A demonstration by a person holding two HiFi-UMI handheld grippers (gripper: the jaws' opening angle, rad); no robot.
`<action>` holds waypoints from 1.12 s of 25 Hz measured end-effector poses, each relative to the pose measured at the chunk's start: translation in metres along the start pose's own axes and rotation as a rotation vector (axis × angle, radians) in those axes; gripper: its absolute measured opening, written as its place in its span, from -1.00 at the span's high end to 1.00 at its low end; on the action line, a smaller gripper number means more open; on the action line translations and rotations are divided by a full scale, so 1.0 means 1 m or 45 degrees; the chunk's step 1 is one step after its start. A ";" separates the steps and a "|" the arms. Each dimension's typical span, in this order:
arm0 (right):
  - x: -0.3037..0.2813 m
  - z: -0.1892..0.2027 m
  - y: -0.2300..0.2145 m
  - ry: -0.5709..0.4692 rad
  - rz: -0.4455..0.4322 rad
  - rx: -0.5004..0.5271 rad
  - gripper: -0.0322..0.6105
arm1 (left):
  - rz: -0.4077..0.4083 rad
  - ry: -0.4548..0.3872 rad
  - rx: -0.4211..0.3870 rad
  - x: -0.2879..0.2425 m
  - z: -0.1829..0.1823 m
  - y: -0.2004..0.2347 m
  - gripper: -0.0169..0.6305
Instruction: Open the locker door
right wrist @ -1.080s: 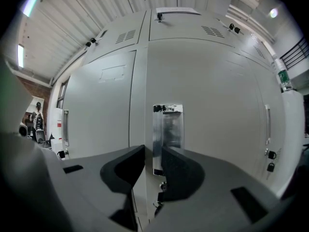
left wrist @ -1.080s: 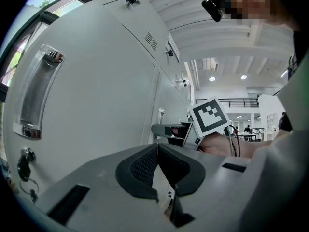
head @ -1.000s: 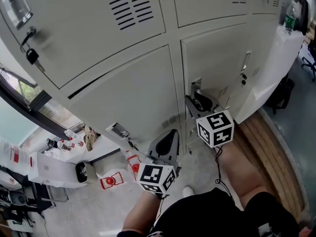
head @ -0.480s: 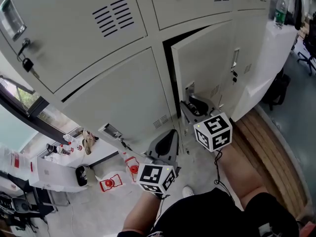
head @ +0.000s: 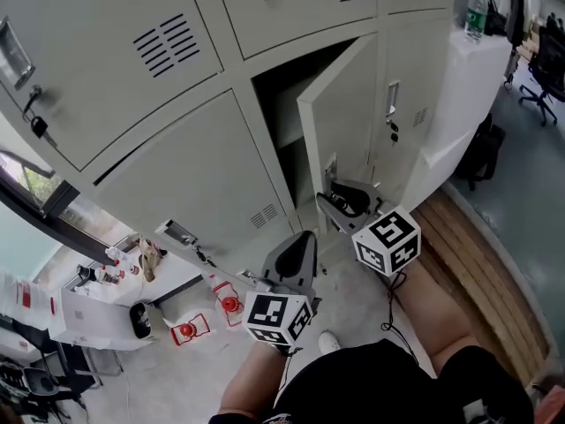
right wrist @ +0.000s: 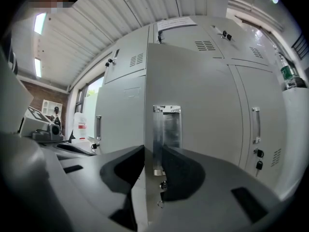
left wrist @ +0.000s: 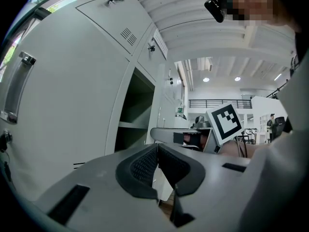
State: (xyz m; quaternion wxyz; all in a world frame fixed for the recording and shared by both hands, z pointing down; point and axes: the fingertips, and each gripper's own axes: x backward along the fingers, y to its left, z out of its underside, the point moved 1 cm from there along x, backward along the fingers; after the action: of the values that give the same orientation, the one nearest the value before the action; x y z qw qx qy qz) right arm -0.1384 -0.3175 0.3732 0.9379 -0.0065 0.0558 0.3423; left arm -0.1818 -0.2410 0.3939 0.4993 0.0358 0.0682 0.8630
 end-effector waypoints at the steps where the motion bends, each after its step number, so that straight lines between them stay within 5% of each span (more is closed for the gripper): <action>1: 0.006 0.001 -0.001 -0.002 -0.023 0.003 0.39 | 0.005 -0.002 0.000 -0.001 0.000 -0.006 0.90; 20: 0.098 0.010 -0.034 0.004 -0.263 0.038 0.35 | 0.034 -0.017 -0.015 -0.015 0.002 -0.107 0.90; 28: 0.133 0.014 -0.059 -0.025 -0.213 0.039 0.31 | 0.043 -0.010 -0.030 -0.025 0.007 -0.140 0.90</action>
State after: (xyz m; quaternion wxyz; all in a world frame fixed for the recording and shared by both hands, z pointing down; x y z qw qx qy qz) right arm 0.0017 -0.2766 0.3714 0.9637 0.0067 0.0512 0.2620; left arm -0.0484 -0.1930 0.3800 0.4852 0.0343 0.0557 0.8719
